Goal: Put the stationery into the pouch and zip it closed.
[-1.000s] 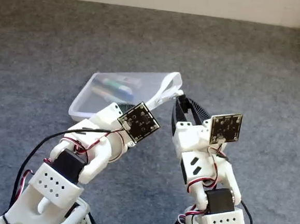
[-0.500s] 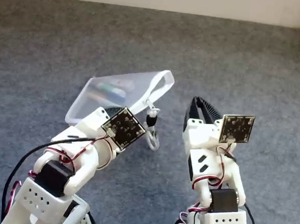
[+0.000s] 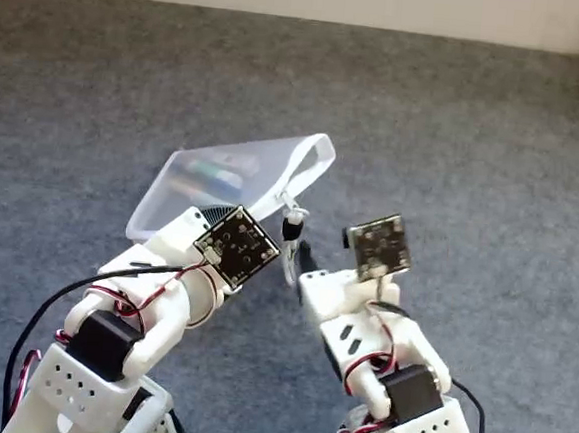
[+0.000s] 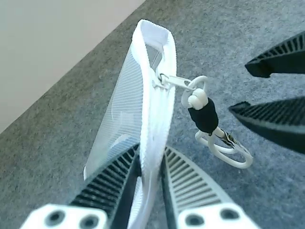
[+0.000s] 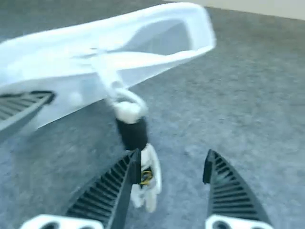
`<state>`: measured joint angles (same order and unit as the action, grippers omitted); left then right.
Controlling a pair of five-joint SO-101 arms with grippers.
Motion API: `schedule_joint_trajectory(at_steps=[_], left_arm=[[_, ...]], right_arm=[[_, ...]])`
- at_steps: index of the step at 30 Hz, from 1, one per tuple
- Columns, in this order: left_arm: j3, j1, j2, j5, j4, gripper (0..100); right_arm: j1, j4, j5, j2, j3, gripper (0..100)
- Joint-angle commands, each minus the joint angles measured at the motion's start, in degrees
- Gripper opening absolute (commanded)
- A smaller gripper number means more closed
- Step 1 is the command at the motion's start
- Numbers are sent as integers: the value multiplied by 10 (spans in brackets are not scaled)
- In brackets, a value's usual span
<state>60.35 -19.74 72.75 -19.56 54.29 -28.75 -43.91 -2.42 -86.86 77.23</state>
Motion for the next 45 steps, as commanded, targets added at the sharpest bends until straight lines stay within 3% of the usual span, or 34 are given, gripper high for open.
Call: schedule_joint_trajectory(at_steps=[1,6,17,21,24,28,45], left_arm=[[-8,9,8,8,1,4],[-7,9,10,8,3,4],[8,8,12,8,1,4],[14,10,12,8,1,4],[14,12,12,8,1,4],[14,13,12,8,1,4],[15,13,12,9,4,4]], right_arm=[[-42,29,-1,-4,-36,205],[-44,104,0,16,-35,205],[-2,243,-4,212,-36,204],[1,273,1,214,-36,86],[22,283,3,214,-38,0],[50,283,38,214,-36,4],[125,284,40,220,-40,4]])
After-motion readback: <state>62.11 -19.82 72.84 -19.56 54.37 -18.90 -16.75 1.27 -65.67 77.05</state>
